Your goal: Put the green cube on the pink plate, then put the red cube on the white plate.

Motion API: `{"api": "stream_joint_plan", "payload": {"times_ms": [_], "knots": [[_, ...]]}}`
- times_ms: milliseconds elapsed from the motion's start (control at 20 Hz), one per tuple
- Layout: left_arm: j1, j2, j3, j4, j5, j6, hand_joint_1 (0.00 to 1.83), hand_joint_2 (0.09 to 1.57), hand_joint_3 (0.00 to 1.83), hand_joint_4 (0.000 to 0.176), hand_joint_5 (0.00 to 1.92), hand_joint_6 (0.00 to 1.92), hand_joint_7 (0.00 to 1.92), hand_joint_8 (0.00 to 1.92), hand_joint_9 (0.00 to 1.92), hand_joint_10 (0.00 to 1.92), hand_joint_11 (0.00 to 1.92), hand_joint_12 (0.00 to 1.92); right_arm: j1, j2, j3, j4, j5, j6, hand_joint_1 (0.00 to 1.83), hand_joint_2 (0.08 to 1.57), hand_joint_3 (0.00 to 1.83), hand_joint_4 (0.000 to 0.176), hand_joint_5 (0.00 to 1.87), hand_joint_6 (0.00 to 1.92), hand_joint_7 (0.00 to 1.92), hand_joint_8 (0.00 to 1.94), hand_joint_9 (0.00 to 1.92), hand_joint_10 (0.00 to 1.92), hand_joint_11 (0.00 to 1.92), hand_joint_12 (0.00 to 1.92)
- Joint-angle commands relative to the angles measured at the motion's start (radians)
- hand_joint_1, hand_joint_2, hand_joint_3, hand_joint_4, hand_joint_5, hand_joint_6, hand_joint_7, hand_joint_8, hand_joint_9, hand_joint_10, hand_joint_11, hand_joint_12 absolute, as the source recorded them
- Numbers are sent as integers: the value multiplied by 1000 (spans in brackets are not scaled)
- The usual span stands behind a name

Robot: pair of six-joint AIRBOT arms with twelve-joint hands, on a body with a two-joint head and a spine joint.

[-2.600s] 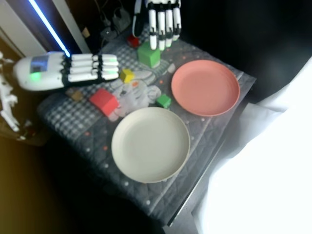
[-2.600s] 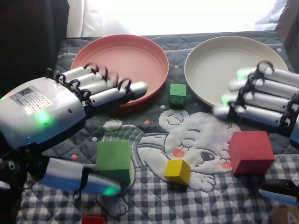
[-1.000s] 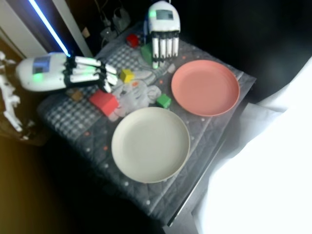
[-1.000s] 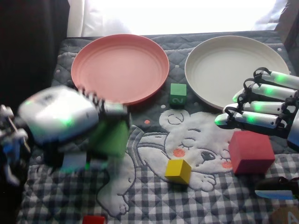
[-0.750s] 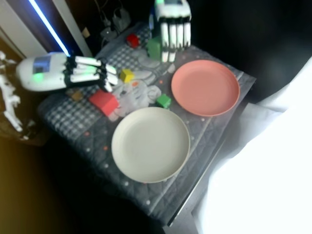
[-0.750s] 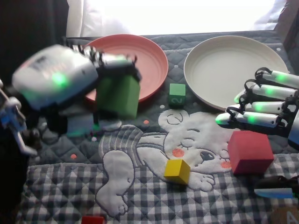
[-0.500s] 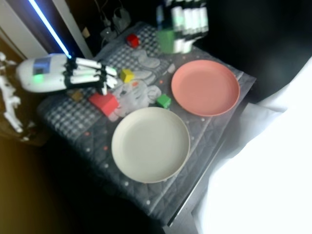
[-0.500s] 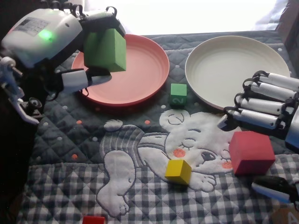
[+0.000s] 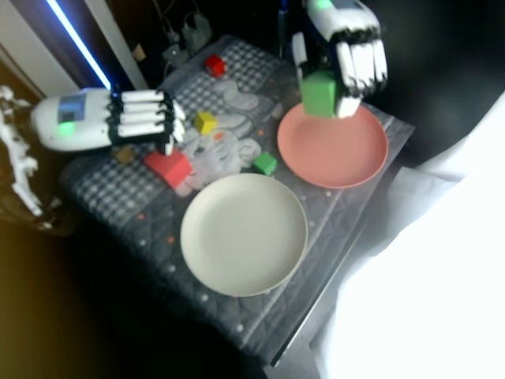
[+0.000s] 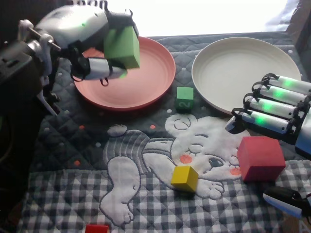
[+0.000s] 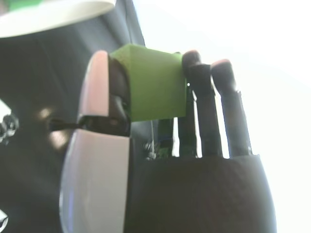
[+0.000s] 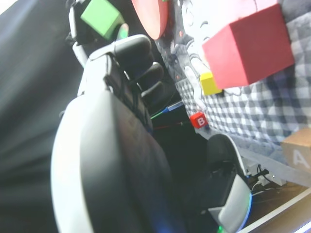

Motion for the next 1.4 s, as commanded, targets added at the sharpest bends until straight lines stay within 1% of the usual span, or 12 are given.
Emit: {"api": "stream_joint_plan", "payload": {"times_ms": [0,250,300,350,400,500,650,700,850,950,1250,1350], "knots": [[-19,-7,11,-9,-82,-2,1134,1271,0,0,658,1396,758,1460,711,1404,587,1801,6,0,2,19,-117,5,550,702,713,0,106,1008,159,1112,18,1282,0,1725],[-13,-47,65,-85,-15,-2,886,1161,0,0,522,963,480,1228,362,1385,174,1852,6,-4,5,19,-117,9,590,670,765,0,105,1034,163,1111,9,1287,0,1753],[-13,-47,65,-108,-11,-2,768,1101,0,50,443,732,341,1078,153,1336,34,1781,6,-4,5,19,-117,9,587,669,769,0,109,1036,167,1114,15,1289,0,1754],[-13,-48,66,-130,-8,-2,668,1043,0,96,383,501,214,956,30,1081,6,1579,6,-4,5,19,-117,9,580,654,790,0,115,1033,174,1112,29,1279,0,1755],[-13,-48,72,-152,-8,-2,615,988,0,108,270,164,156,343,5,386,0,615,6,-5,5,19,-117,9,582,650,803,0,111,1038,169,1124,26,1287,0,1769],[-11,-49,77,-162,-8,-2,631,942,0,106,131,37,85,102,0,109,0,213,7,-5,6,19,-117,9,573,670,779,0,119,1021,182,1102,42,1269,0,1760],[0,-45,75,-182,-29,-2,589,868,0,175,0,0,9,4,0,0,0,0,7,-5,7,19,-117,9,616,670,757,0,113,995,178,1076,29,1269,0,1764],[7,-38,65,-188,-46,-2,548,838,0,176,0,0,98,88,0,307,0,402,8,-5,8,19,-117,9,626,659,752,0,112,993,176,1075,20,1271,0,1764],[48,24,-30,-197,-187,-2,543,885,8,176,0,0,50,18,85,45,60,40,22,-5,16,19,-117,9,663,654,753,0,97,981,161,1046,0,1263,0,1742],[79,74,-107,-178,-294,-2,486,996,0,165,0,0,20,395,9,1068,1,1778,38,-12,29,19,-117,9,683,619,793,0,65,975,130,1031,0,1230,0,1728],[166,167,-263,-90,-544,-2,323,1024,1,130,21,3,0,838,0,1151,0,1906,67,-34,56,19,-75,9,768,380,971,0,0,883,60,826,0,867,0,1420],[201,191,-302,-74,-614,-2,332,1067,8,159,18,3,23,549,0,1013,0,1813,83,-57,76,19,-12,9,807,302,968,0,16,672,63,527,0,665,0,1257]]}}
